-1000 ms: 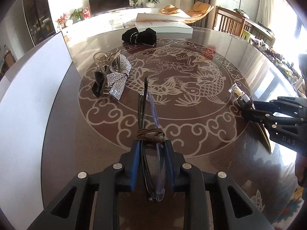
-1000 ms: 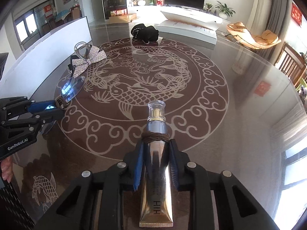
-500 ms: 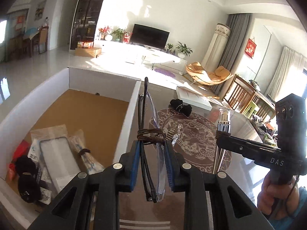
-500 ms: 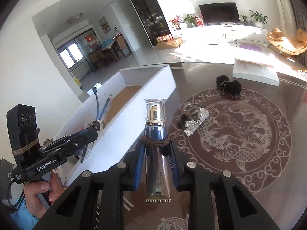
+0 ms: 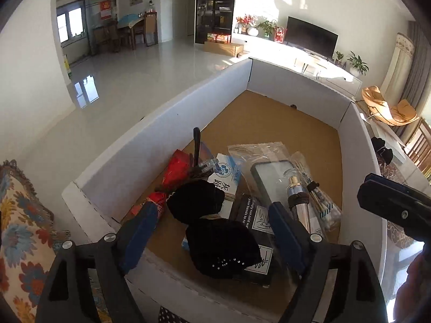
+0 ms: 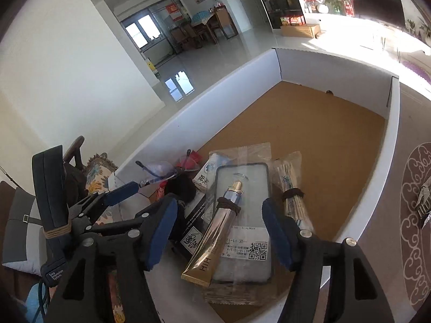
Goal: Organize objects
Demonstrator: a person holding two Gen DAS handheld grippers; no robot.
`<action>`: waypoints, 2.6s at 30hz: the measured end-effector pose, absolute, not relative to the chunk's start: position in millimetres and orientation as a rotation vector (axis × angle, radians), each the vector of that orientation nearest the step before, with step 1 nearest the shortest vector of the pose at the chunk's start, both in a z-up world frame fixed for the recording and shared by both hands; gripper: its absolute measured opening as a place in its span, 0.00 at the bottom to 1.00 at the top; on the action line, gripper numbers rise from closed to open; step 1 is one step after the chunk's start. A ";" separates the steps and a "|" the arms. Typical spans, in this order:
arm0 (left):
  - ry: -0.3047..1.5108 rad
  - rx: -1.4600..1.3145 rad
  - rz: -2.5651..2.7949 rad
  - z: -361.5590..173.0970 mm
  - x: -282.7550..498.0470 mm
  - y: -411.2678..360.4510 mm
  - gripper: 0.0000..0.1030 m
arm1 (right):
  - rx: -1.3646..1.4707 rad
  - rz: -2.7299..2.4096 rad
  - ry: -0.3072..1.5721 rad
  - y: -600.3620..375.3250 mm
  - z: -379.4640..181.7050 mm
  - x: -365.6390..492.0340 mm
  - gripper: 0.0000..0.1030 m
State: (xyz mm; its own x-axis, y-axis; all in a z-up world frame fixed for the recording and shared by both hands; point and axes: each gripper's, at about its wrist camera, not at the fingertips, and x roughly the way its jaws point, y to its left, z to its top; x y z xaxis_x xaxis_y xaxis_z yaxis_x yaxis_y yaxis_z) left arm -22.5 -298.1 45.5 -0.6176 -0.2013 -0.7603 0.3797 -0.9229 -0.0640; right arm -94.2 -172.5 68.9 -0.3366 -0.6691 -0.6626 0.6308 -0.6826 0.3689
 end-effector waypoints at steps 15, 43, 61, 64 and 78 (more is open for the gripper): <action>0.164 1.373 -3.150 62.3 -5.6 -59.9 0.92 | 1.304 -2.649 0.292 154.7 -32.5 -74.6 0.98; -0.077 1.483 -2.866 -39.7 -248.4 36.5 1.00 | 1.416 -2.759 0.093 196.2 -34.9 -83.5 1.00; -0.067 1.404 -2.898 -31.6 -181.1 -4.8 0.52 | 1.376 -2.642 0.143 187.3 -38.3 -139.9 1.00; -0.063 1.405 -2.899 -31.3 -182.5 -5.6 0.52 | 1.358 -2.609 0.171 180.9 -40.0 -207.3 1.00; -0.062 1.404 -2.899 -31.6 -182.5 -5.5 0.52 | 1.196 -2.486 0.332 95.6 -38.1 -394.3 0.60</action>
State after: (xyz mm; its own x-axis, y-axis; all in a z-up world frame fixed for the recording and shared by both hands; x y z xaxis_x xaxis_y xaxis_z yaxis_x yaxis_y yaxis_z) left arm -182.5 -5.5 -31.6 -0.6174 0.0554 -0.7847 -0.0891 -0.9960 -0.0002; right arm -394.3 95.6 -38.1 -0.5764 -0.2176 -0.7877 0.4169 -0.9073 -0.0544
